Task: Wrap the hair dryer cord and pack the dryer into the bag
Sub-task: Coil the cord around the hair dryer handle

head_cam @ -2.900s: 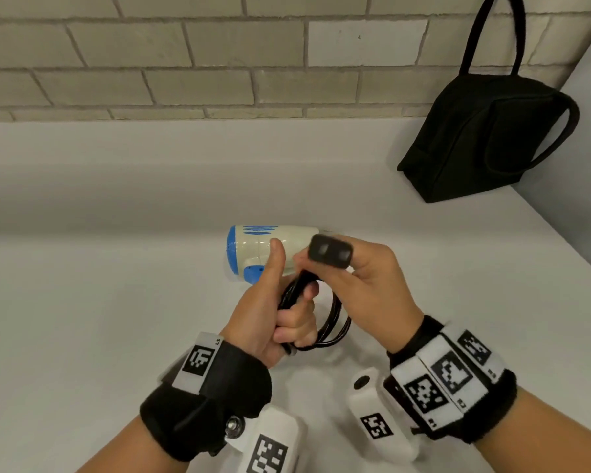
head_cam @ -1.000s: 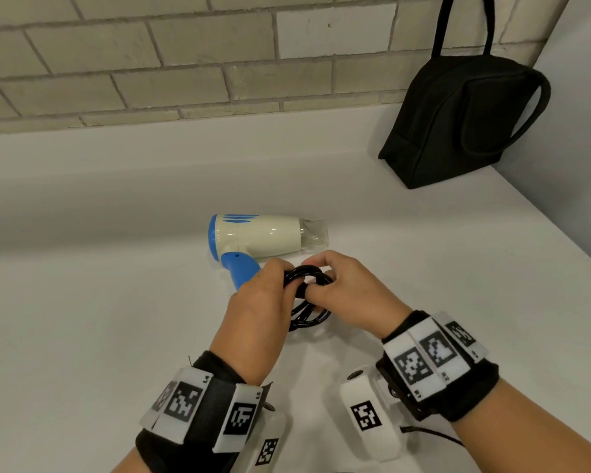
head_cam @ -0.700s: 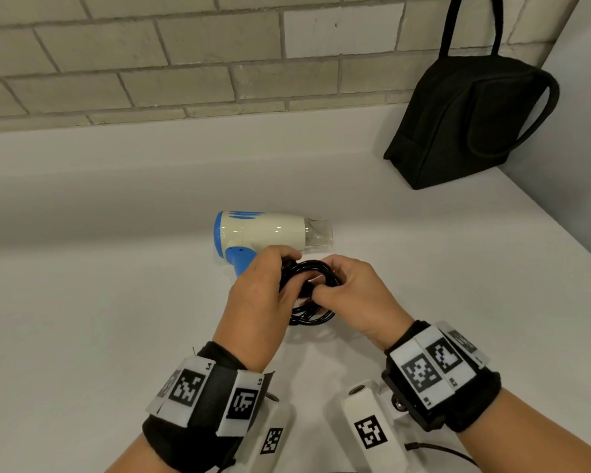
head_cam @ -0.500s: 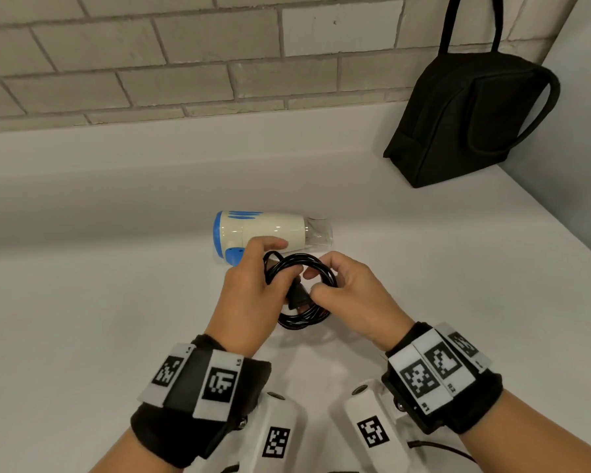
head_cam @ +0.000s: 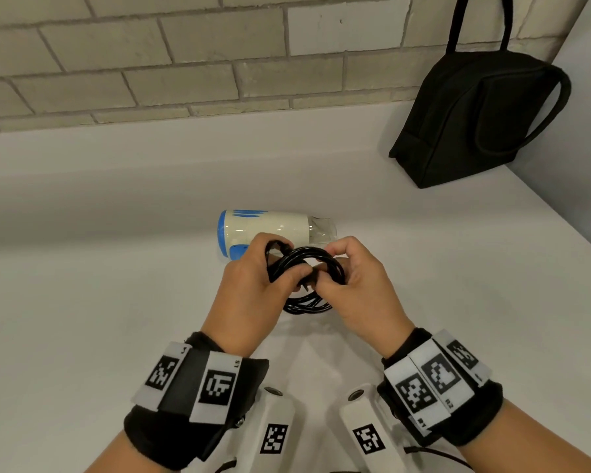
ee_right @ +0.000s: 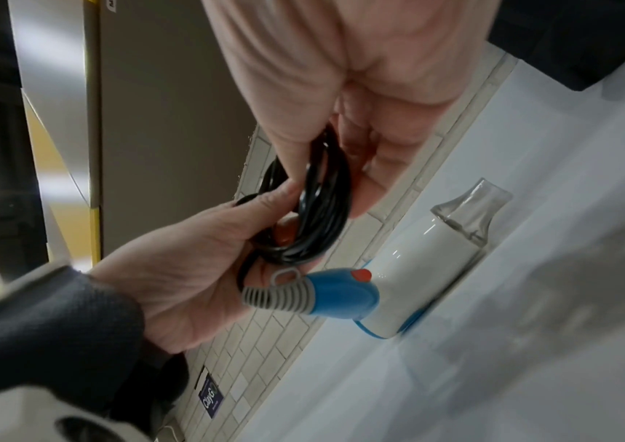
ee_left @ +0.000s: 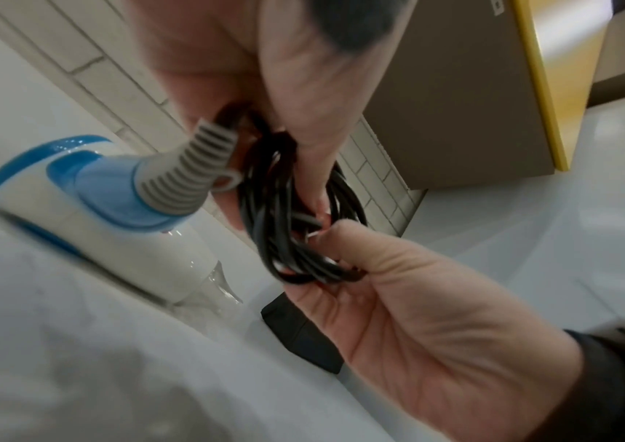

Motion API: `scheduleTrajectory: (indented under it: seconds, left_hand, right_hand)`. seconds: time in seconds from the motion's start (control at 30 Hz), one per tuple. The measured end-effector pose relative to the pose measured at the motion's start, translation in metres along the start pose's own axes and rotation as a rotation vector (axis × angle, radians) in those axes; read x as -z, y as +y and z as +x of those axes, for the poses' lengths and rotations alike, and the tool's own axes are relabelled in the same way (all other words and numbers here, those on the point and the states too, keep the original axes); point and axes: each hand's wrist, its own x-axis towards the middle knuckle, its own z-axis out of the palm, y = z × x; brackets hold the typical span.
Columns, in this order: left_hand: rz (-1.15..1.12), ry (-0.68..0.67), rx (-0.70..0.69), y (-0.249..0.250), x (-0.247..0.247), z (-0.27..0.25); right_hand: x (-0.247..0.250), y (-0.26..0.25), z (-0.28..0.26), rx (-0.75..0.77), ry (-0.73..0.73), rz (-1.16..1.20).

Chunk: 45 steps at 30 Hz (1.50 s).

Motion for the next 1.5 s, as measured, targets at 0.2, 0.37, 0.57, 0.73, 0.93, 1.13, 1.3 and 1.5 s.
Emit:
scheduleTrajectory:
  seconds: [0.2,0.37,0.57,0.73,0.93,1.13,1.3,1.5]
  left_hand:
    - [-0.256,-0.024,0.234,-0.001,0.005,0.002]
    - [-0.448,-0.183,0.334,-0.004,0.008,0.002]
    - [-0.627,-0.302,0.356,-0.001,0.005,0.003]
    - [-0.667,-0.307,0.373,-0.004,0.002,0.002]
    - [-0.275,-0.111,0.181,-0.01,-0.01,-0.003]
    - [-0.12,0.0,-0.031,-0.005,-0.026,-0.007]
    - [-0.207,-0.02,-0.019,-0.004,-0.027,-0.005]
    - [-0.266,0.003,0.04,-0.015,-0.022,-0.007]
  right_hand:
    - [0.005,-0.002,0.005,-0.091,-0.23,0.081]
    - [0.022,-0.003,0.006,-0.149,-0.43,0.148]
    - [0.026,-0.003,0.001,0.284,-0.229,-0.19]
    - [0.029,-0.007,0.002,0.718,-0.172,-0.483]
    - [0.035,-0.011,-0.005,0.691,-0.168,-0.548]
    - [0.037,-0.01,-0.016,0.498,-0.119,-0.196]
    - [0.039,-0.003,-0.017,0.329,0.011,0.261]
    - [0.05,-0.006,-0.006,0.196,0.151,0.428]
